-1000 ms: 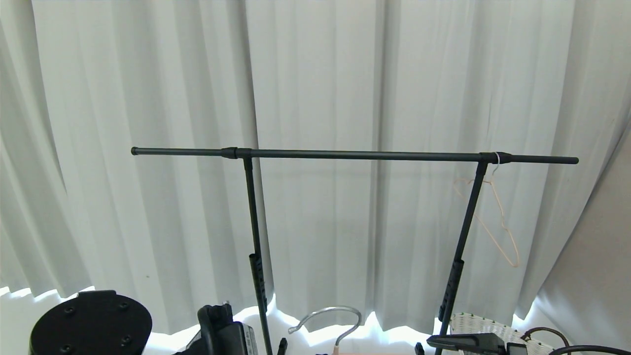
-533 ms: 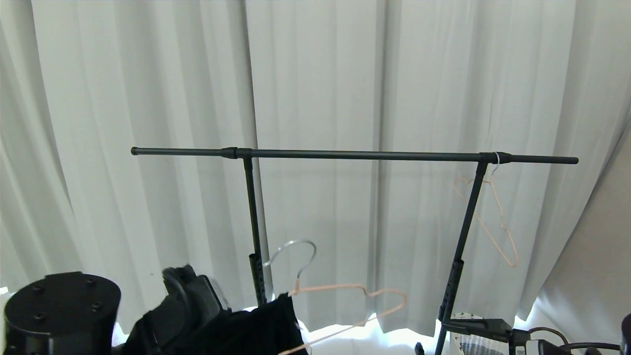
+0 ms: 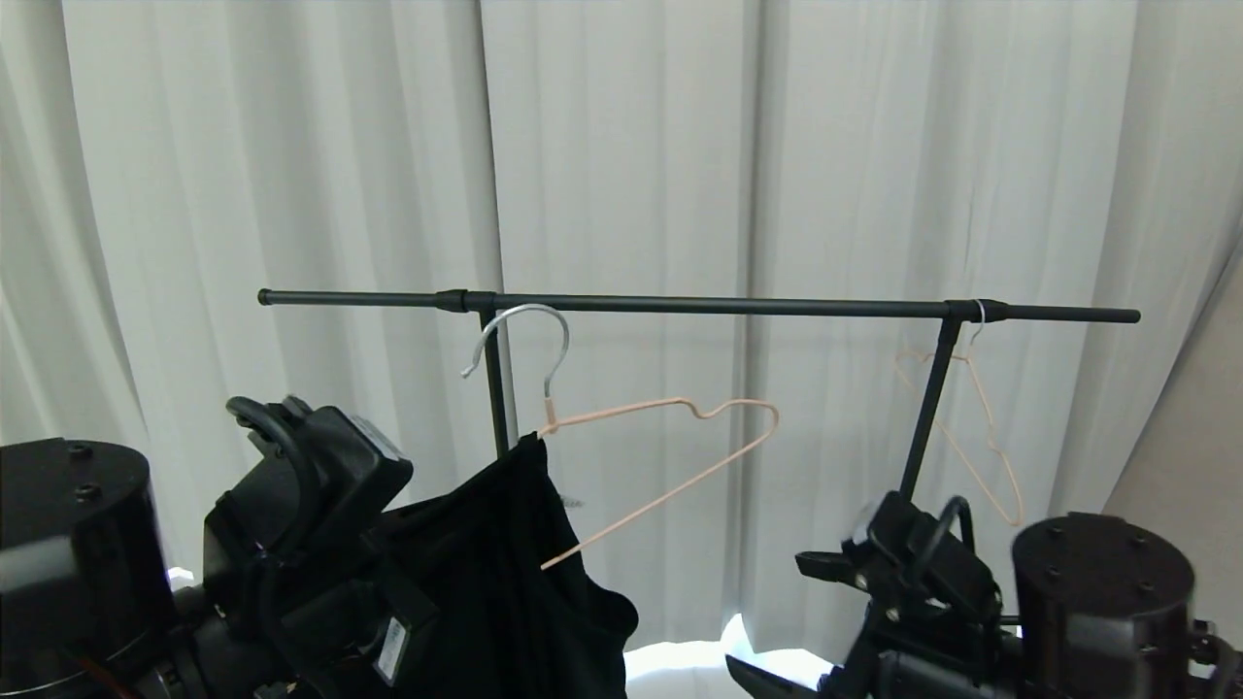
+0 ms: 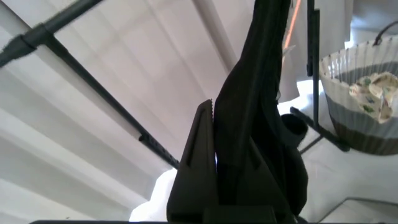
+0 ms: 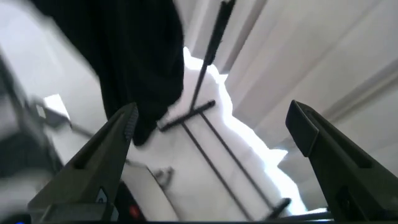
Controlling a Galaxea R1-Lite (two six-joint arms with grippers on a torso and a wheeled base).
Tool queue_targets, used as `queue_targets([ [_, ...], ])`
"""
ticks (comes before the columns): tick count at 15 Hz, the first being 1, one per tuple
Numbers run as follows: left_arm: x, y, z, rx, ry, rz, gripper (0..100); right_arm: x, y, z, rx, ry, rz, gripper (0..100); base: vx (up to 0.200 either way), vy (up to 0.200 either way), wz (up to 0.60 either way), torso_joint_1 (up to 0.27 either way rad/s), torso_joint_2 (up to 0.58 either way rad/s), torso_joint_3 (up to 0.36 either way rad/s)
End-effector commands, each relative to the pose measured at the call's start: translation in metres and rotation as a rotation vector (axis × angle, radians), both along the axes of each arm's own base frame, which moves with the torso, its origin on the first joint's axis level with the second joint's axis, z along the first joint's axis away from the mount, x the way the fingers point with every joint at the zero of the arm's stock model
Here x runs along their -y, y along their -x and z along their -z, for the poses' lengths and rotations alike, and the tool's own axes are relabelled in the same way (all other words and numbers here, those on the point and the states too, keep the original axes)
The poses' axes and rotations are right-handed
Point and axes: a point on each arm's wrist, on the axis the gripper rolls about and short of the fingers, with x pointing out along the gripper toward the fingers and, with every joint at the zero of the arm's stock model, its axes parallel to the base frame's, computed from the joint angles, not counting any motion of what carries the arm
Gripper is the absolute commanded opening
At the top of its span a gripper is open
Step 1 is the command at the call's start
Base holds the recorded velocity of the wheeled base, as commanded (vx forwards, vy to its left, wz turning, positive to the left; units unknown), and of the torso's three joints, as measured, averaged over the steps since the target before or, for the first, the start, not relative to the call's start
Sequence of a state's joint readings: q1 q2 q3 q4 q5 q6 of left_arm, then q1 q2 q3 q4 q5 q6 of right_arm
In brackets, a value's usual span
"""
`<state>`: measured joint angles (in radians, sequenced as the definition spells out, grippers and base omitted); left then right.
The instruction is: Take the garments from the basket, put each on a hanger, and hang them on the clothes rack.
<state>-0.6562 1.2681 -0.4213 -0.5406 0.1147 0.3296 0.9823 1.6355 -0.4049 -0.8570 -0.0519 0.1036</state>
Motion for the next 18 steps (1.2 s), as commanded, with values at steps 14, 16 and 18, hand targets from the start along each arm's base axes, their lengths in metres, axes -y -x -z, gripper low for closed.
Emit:
queue_targets([
  [14,0.008,0.003,-0.017,0.068,0.043,0.041,0,-0.074,-0.016,0.026,-0.097,-0.035,0.139,100,0.0,0.0,0.0,0.0,0.0,0.0],
  [16,0.007,0.003,-0.015,0.066,0.032,0.013,0,-0.071,-0.016,0.025,-0.094,-0.037,0.148,100,0.0,0.0,0.0,0.0,0.0,0.0],
  [18,0.007,0.002,-0.011,0.058,0.019,-0.004,0,-0.069,-0.015,0.021,-0.084,-0.052,0.154,100,0.0,0.0,0.0,0.0,0.0,0.0],
])
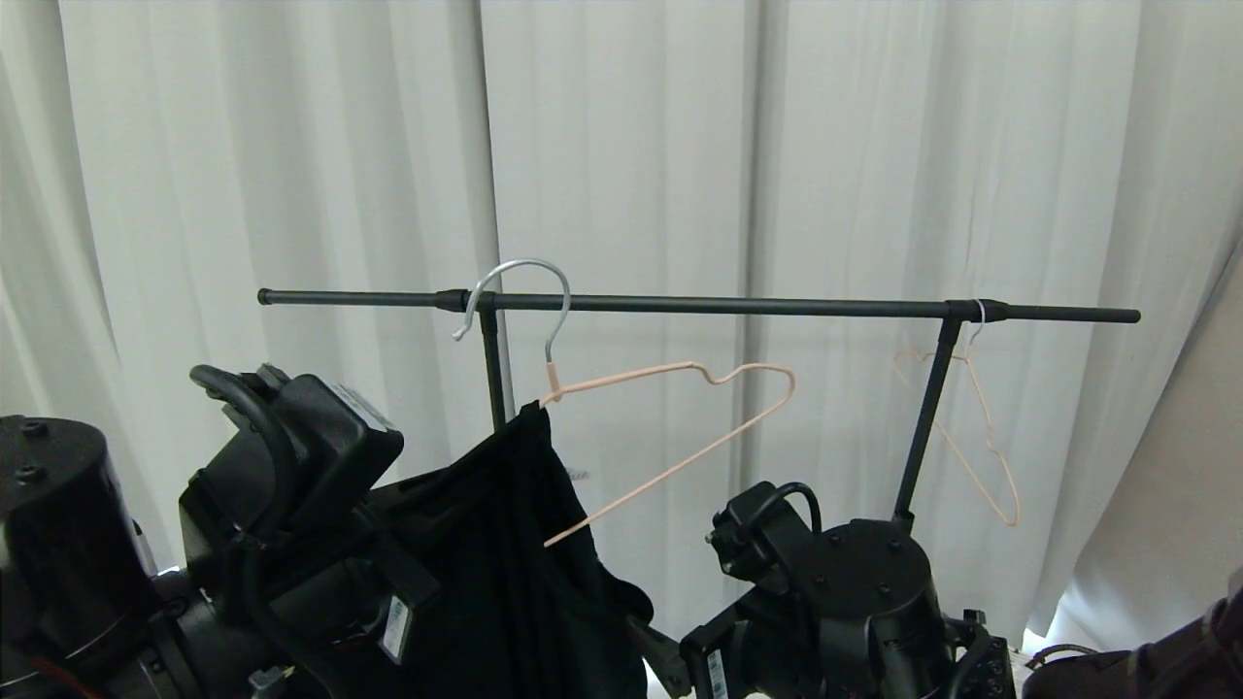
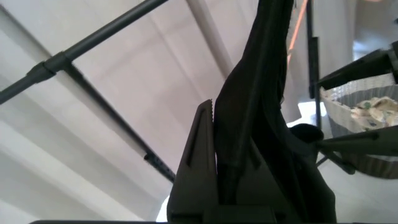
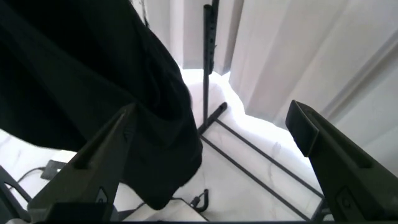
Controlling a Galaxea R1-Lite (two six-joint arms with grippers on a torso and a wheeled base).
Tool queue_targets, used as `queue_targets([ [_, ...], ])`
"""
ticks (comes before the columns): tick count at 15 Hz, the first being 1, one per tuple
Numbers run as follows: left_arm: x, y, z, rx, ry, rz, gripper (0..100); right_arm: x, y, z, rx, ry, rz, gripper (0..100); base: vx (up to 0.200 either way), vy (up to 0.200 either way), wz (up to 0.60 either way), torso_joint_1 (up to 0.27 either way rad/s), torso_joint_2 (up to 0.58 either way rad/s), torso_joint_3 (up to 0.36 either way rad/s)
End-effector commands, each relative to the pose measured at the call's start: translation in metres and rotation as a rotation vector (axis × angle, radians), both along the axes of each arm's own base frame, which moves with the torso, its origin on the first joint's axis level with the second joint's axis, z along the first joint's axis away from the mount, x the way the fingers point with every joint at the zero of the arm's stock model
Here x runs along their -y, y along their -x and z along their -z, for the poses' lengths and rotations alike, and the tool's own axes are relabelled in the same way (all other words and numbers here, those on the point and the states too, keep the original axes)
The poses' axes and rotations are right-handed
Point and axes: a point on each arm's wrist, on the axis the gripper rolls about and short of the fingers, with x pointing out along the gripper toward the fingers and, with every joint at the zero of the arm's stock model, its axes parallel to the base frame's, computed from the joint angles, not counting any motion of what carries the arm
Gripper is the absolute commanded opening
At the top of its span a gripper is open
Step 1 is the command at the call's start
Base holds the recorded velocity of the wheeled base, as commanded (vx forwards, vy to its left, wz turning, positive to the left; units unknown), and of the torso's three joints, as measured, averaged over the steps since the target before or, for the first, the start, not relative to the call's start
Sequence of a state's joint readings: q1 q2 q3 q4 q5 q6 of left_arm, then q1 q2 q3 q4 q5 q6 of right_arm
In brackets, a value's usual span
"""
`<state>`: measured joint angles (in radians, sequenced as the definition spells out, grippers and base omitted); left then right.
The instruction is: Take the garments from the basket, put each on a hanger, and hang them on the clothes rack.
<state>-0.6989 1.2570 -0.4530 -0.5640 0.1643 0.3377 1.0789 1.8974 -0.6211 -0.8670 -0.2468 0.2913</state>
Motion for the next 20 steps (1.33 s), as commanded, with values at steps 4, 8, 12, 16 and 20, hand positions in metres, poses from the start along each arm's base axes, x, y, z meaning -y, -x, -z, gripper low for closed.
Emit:
queue_targets([
  [4,0.002,0.003,0.001,-0.002,0.0,0.017,0,-0.002,-0.003,-0.004,0.03,-0.045,0.005,100,0.0,0.0,0.0,0.0,0.0,0.0],
  [8,0.007,0.007,-0.001,0.002,0.009,0.048,0,-0.004,-0.003,0.017,0.042,0.059,0.017,100,0.0,0.0,0.0,0.0,0.0,0.0],
  [12,0.0,0.005,0.0,0.007,0.005,0.012,0,0.026,-0.011,0.035,0.051,0.198,0.154,100,0.0,0.0,0.0,0.0,0.0,0.0],
  [16,-0.014,0.012,0.021,-0.051,-0.036,-0.027,0,0.073,-0.051,0.021,0.106,0.244,0.331,100,0.0,0.0,0.0,0.0,0.0,0.0],
  [20,-0.025,0.017,0.034,-0.091,-0.05,-0.053,0,0.1,-0.071,0.003,0.171,0.209,0.443,100,0.0,0.0,0.0,0.0,0.0,0.0],
])
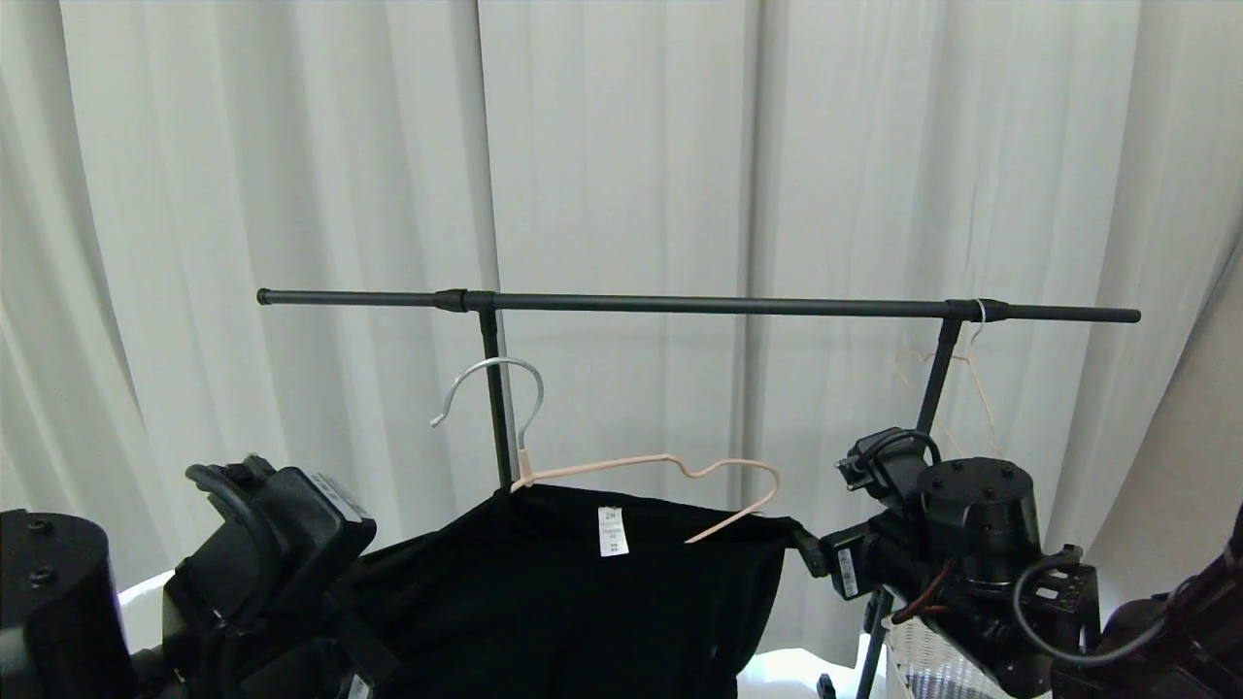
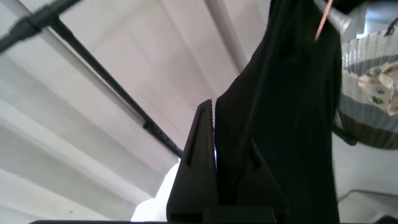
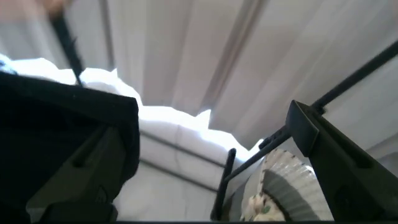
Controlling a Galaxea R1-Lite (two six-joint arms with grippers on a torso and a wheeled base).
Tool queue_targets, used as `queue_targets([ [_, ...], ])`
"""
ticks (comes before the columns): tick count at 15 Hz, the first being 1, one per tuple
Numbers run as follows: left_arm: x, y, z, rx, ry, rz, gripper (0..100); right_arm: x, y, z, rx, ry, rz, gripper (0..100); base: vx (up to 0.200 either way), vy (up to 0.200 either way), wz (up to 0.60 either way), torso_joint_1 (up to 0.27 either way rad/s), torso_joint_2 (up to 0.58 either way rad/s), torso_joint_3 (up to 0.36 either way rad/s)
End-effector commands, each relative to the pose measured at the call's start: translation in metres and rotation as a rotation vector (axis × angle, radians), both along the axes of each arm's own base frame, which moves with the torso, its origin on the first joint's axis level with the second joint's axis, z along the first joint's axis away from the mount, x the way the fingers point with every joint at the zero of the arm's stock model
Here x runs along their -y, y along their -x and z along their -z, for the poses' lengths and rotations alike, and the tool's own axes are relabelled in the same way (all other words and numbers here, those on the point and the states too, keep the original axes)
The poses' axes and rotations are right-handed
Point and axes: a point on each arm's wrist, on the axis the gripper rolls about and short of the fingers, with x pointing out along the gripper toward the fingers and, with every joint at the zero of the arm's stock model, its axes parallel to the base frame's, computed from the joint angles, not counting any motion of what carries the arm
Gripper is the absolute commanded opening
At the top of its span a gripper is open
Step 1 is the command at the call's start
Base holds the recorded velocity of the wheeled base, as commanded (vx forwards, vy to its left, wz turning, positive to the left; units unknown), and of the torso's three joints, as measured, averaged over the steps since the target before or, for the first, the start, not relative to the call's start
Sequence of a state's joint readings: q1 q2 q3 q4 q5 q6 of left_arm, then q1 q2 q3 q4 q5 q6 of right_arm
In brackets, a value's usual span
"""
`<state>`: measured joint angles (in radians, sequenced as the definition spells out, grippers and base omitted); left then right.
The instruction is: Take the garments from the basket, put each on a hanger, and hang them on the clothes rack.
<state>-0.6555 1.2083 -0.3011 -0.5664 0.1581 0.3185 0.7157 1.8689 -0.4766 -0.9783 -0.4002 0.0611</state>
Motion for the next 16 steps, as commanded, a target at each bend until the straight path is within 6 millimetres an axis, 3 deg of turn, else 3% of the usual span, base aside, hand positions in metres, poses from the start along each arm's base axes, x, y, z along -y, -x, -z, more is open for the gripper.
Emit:
queue_targets([
  [1,-0.004,0.002,0.003,-0.011,0.001,-0.017,0,0.008,-0.003,-0.009,0.03,-0.023,0.03,100,0.0,0.0,0.0,0.0,0.0,0.0],
  [11,-0.011,0.012,0.022,-0.072,-0.033,0.02,0,0.01,-0.006,-0.022,0.108,-0.044,0.029,100,0.0,0.0,0.0,0.0,0.0,0.0],
  [16,-0.012,0.012,0.031,-0.111,-0.062,0.016,0,0.011,0.0,-0.038,0.171,-0.067,-0.012,100,0.0,0.0,0.0,0.0,0.0,0.0],
])
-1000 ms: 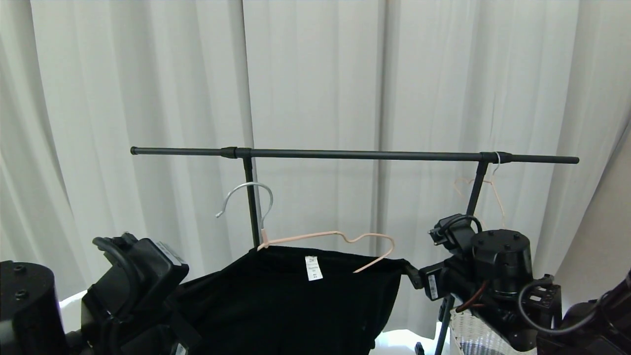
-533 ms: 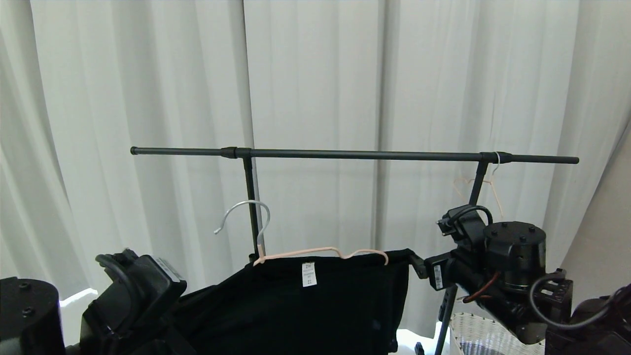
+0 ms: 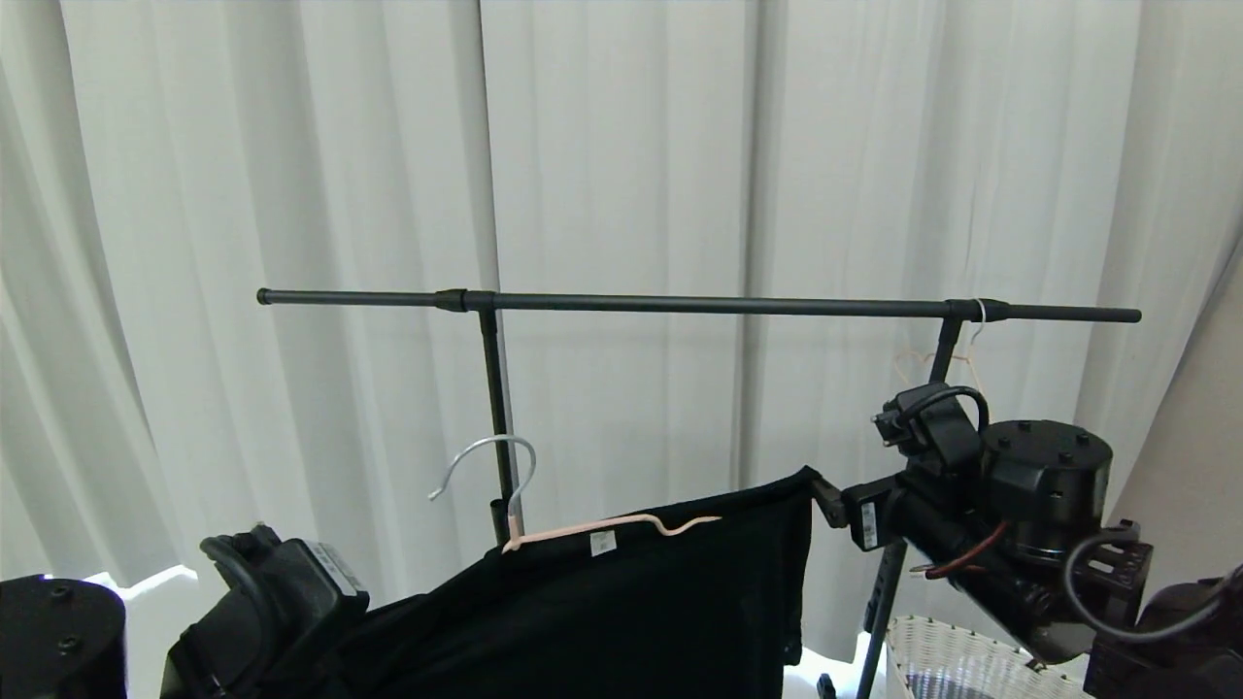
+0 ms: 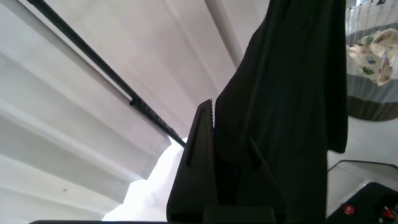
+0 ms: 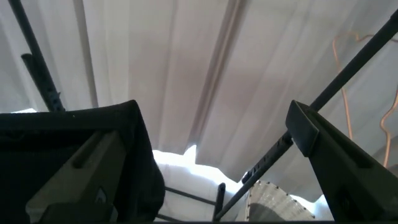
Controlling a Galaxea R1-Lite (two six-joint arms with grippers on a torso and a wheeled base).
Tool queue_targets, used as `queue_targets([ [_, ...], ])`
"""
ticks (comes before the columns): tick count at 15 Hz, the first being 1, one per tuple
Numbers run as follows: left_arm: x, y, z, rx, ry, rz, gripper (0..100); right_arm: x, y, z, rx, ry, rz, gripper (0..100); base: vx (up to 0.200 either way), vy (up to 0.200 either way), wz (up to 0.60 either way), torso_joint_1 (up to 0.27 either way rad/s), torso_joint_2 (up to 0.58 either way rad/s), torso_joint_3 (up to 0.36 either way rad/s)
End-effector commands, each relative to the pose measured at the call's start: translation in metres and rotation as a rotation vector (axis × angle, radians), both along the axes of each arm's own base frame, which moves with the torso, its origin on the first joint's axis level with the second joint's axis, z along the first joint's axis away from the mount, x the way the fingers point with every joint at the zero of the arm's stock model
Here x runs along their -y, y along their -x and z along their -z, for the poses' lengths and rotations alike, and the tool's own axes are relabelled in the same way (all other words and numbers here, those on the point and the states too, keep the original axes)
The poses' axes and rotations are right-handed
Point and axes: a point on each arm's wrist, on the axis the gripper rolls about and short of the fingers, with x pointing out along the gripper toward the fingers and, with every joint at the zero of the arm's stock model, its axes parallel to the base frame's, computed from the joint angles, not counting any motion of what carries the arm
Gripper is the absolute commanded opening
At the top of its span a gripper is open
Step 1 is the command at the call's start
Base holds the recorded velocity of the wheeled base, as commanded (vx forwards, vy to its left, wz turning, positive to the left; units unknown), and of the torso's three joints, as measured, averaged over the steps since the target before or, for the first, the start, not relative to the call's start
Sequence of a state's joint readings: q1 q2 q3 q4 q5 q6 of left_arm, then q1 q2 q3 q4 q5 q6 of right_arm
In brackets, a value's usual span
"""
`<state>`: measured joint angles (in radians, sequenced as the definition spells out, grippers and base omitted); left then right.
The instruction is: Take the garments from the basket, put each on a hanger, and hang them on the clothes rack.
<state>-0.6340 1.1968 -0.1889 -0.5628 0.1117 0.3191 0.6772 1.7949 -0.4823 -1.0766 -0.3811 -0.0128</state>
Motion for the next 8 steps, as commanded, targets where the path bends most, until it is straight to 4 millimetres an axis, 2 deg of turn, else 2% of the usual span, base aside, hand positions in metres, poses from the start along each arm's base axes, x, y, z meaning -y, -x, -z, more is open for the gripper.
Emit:
queue_targets([
  [1,0.001,-0.002,0.005,-0.026,-0.018,-0.006,0,-0.002,0.01,-0.012,0.03,-0.032,-0.056,100,0.0,0.0,0.0,0.0,0.0,0.0],
  [3,0.006,-0.008,0.0,-0.019,-0.005,-0.005,0,-0.009,0.028,-0.02,0.034,-0.06,-0.225,100,0.0,0.0,0.0,0.0,0.0,0.0],
  [5,0.012,-0.016,-0.011,0.01,0.02,-0.004,0,-0.011,0.038,-0.011,0.023,0.017,-0.34,100,0.0,0.0,0.0,0.0,0.0,0.0],
  [8,0.013,-0.018,-0.012,0.013,0.023,-0.004,0,-0.019,0.051,-0.005,0.036,0.091,-0.489,100,0.0,0.0,0.0,0.0,0.0,0.0],
])
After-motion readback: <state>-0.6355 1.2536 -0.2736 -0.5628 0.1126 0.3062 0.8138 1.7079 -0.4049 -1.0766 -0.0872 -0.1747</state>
